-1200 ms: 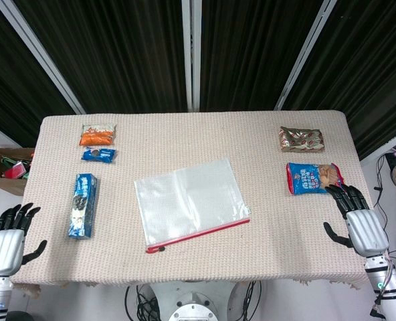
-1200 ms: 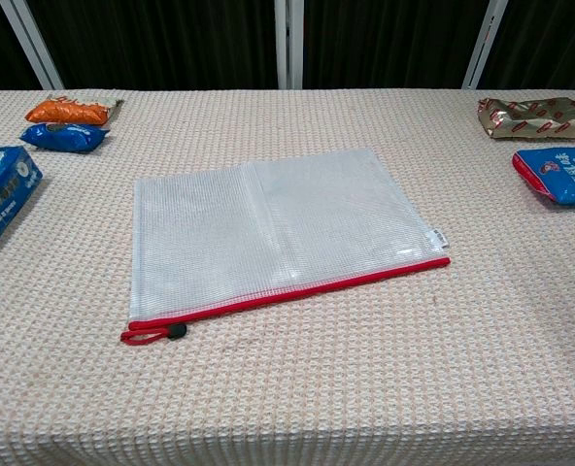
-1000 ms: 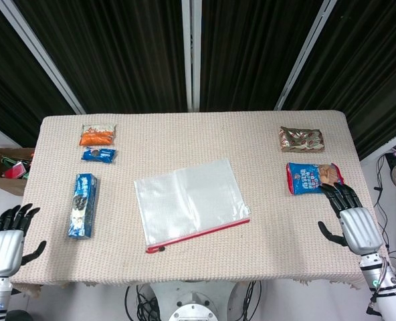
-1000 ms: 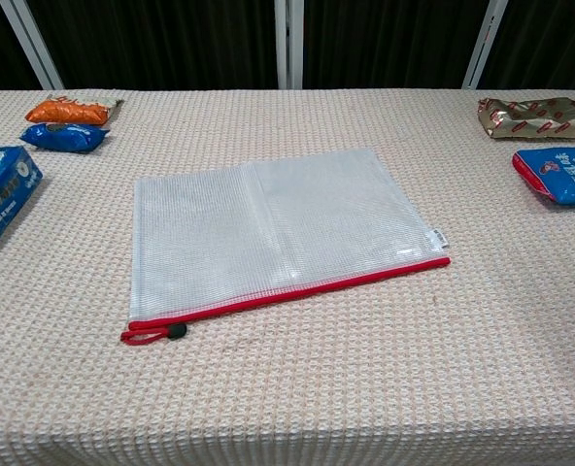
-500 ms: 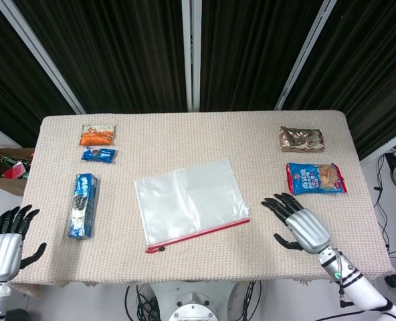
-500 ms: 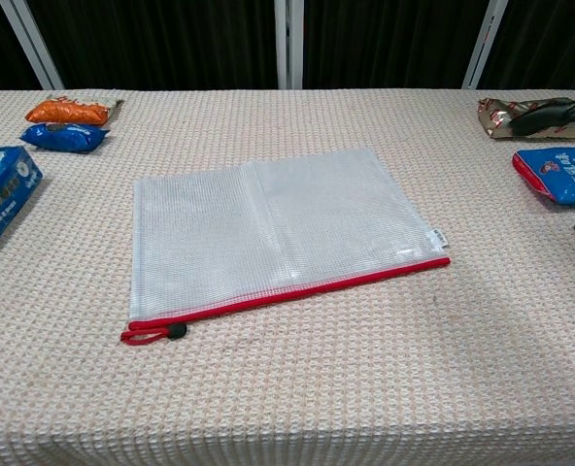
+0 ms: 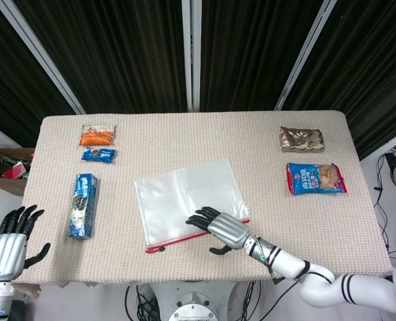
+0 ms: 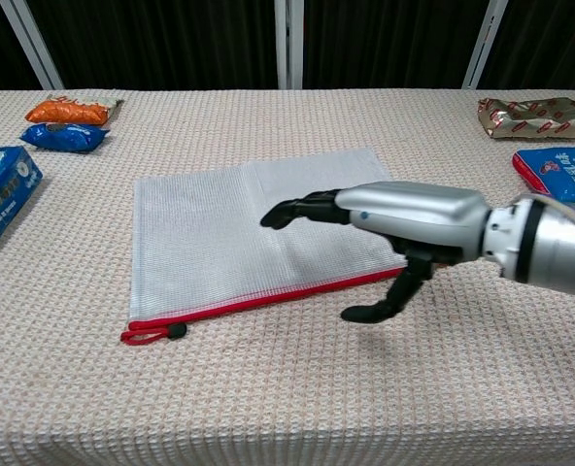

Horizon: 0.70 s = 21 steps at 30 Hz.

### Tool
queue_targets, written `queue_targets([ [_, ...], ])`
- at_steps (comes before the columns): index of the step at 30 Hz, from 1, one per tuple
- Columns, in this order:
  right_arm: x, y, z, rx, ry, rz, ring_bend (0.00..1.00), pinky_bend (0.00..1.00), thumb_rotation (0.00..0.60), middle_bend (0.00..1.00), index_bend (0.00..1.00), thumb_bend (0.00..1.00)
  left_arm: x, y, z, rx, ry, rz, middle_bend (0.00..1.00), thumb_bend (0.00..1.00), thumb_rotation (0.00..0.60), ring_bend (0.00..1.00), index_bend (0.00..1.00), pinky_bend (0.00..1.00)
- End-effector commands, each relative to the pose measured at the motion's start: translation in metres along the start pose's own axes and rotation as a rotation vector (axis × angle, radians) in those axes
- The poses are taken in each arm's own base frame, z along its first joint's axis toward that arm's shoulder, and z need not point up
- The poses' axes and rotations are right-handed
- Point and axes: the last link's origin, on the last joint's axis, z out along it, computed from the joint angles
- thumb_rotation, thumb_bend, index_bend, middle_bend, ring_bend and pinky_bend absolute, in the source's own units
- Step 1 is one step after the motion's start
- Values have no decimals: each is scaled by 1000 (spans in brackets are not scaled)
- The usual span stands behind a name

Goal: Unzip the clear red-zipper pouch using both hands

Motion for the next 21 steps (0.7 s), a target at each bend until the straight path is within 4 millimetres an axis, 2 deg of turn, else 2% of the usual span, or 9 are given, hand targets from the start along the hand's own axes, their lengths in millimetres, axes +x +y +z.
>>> queue_targets([
  [1,-4,-2,30,-6,-8,-9,0,0,600,90,79,176,-1,-1,0,2,-2,-2,97,233,600,62,155,107],
  [10,-14,-11,71,-3,-18,-35,0,0,600,78,79,176,-3,-8,0,20,-7,-5,97,234,600,62,155,107],
  [21,-1,-5,118,-63,54,-64,0,0,600,75,80,176,-3,-11,3,19,-4,-1,98,234,600,62,155,107],
])
